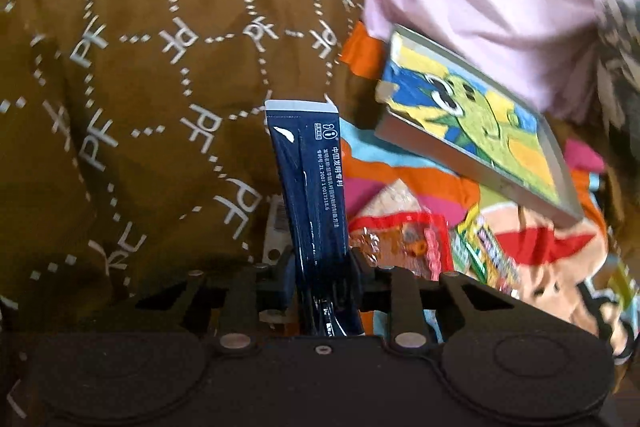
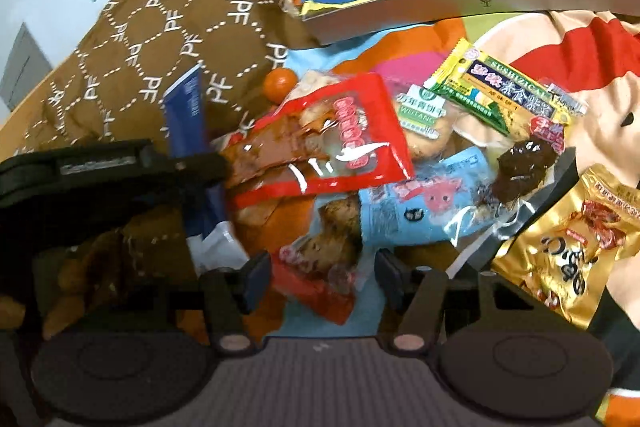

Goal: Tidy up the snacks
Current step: 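Close the left tool on the dark blue tube packet while the right tool reaches toward the quail egg bag, then grasp the clear quail egg bag with the right tool while the left tool lifts the blue packet, then carry both packets into the metal tray and open both tools to release them, then withdraw both tools from the tray back over the remaining snacks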

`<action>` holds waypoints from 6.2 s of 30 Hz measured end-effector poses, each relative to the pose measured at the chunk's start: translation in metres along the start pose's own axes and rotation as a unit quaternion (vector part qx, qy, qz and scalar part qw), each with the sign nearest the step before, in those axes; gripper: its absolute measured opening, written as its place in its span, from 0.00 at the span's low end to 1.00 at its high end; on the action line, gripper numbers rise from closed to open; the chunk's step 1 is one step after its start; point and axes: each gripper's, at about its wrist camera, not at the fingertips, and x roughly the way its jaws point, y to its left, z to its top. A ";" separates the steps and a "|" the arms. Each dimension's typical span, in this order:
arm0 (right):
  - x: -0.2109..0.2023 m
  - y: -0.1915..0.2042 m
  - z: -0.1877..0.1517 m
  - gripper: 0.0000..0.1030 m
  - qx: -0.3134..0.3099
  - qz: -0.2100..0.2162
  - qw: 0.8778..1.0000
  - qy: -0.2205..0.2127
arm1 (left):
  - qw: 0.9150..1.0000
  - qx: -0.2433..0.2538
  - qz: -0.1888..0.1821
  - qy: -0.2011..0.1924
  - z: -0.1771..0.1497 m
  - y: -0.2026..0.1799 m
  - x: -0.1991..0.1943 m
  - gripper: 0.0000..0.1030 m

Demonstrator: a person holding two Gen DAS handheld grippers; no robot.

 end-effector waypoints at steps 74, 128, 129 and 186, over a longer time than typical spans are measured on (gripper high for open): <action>-0.074 0.032 -0.064 0.46 -0.362 -0.079 0.929 0.011 | 0.997 0.075 -0.021 -0.010 -0.032 -0.027 -0.025 0.28; -0.013 -0.117 0.176 0.48 -0.277 -0.214 0.923 -0.162 | 0.991 0.122 -0.039 -0.035 0.131 -0.189 0.171 0.28; -0.009 -0.120 0.178 0.48 -0.272 -0.214 0.925 -0.158 | 0.991 0.123 -0.038 -0.032 0.129 -0.189 0.174 0.28; -0.165 -0.064 -0.005 1.00 -0.161 -0.115 0.953 -0.230 | 0.971 0.210 0.000 -0.112 -0.024 -0.119 -0.043 0.99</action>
